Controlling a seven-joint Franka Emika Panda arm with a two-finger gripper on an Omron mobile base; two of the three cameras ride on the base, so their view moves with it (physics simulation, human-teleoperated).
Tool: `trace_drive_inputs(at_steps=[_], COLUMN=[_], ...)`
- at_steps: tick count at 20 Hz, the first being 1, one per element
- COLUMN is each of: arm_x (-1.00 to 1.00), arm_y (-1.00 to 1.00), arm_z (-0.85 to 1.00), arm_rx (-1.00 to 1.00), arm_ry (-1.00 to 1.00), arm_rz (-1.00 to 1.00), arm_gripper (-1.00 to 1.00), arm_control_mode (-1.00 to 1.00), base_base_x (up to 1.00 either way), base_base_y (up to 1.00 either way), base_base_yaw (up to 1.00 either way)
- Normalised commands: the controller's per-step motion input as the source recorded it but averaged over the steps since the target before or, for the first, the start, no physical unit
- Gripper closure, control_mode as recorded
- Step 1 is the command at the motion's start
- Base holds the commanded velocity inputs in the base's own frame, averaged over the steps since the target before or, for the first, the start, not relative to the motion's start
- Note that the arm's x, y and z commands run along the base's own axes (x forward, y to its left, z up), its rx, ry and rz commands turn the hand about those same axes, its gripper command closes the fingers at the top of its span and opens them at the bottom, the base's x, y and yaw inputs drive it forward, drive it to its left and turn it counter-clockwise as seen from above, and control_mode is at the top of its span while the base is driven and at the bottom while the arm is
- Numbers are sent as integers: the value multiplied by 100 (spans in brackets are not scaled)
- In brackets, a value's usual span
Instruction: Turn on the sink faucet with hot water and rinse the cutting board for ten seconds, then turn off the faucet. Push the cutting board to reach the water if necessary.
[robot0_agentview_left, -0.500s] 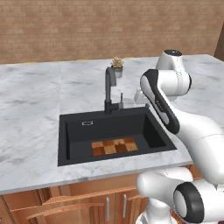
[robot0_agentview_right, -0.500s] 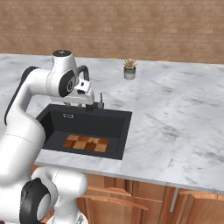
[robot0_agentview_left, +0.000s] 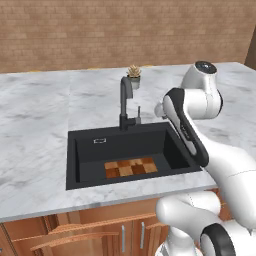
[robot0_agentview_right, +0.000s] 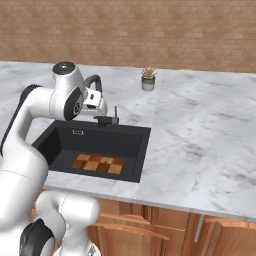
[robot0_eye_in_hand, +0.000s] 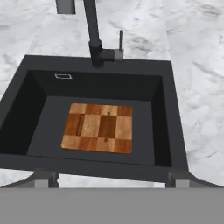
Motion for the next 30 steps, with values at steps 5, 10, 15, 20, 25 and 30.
trace_drive_inputs(at_steps=[5,10,15,20,25,30], arm_x=[1,9,15,33,36,38], arm_y=[-15,-13,-5,0,0,0], arm_z=[-16,-28,-20,-13,-12,-10], arm_rx=[1,0,0,1,1,1], arm_ry=[-34,-25,-16,-7,-7,-9], arm_rz=[1,1,0,0,0,0], arm_gripper=[-100,-100,-100,-100,-100,-100], arm_control_mode=[-100,-100,-100,-100,-100,-100], base_base_x=[0,0,0,0,0,0], base_base_y=[0,0,0,0,0,0], base_base_yaw=[0,0,0,0,0,0])
